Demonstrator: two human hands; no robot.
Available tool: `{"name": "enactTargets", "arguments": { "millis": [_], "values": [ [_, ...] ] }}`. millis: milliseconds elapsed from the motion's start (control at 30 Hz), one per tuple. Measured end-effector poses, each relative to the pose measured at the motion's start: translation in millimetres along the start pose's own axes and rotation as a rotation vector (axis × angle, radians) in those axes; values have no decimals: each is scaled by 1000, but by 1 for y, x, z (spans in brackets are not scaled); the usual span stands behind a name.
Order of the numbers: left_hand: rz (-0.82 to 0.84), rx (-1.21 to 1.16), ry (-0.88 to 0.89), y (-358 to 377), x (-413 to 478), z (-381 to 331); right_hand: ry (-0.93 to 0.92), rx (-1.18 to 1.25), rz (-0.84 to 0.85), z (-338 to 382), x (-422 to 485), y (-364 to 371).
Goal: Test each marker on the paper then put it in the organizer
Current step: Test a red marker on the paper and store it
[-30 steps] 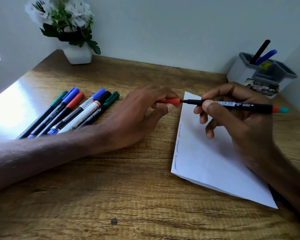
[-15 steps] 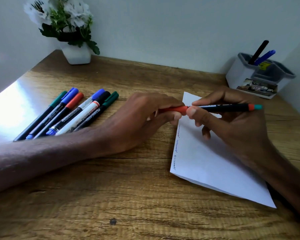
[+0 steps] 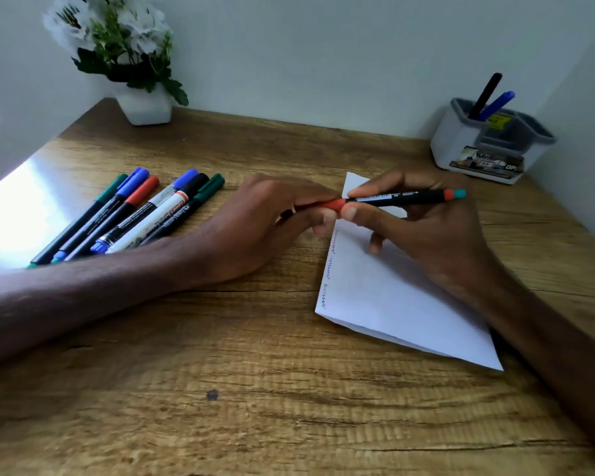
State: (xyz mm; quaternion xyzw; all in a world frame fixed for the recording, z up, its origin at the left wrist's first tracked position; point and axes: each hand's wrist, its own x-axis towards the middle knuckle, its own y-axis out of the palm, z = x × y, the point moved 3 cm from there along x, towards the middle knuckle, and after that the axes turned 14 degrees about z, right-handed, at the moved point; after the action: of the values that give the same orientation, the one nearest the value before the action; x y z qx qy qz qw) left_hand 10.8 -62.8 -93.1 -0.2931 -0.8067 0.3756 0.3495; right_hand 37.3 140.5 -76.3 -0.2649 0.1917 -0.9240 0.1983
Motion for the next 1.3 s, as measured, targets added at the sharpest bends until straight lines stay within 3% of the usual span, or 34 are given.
{"name": "enactTargets", "arguments": {
  "millis": [233, 433, 633, 767, 1033, 1200, 1300],
  "values": [
    [-160, -58, -170, -7, -2, -1, 114, 70, -118, 2, -2, -30],
    [-293, -180, -181, -6, 0, -8, 89, -466, -82, 4, -9, -37],
    [-318, -239, -85, 11, 40, -33, -86, -681, -127, 14, -9, -37],
    [-360, -281, -66, 17, 72, -38, -16, -805, -248, 4, -13, -65],
    [-369, -270, -166, 31, 86, -3, 168, -801, -476, -3, -22, -110],
    [-364, -229, -177, 32, 89, 1, 199, -751, -596, -4, -9, -142],
    [-365, -238, -193, 32, 89, 2, 120, -695, -688, 9, 6, -159]
  ]
}}
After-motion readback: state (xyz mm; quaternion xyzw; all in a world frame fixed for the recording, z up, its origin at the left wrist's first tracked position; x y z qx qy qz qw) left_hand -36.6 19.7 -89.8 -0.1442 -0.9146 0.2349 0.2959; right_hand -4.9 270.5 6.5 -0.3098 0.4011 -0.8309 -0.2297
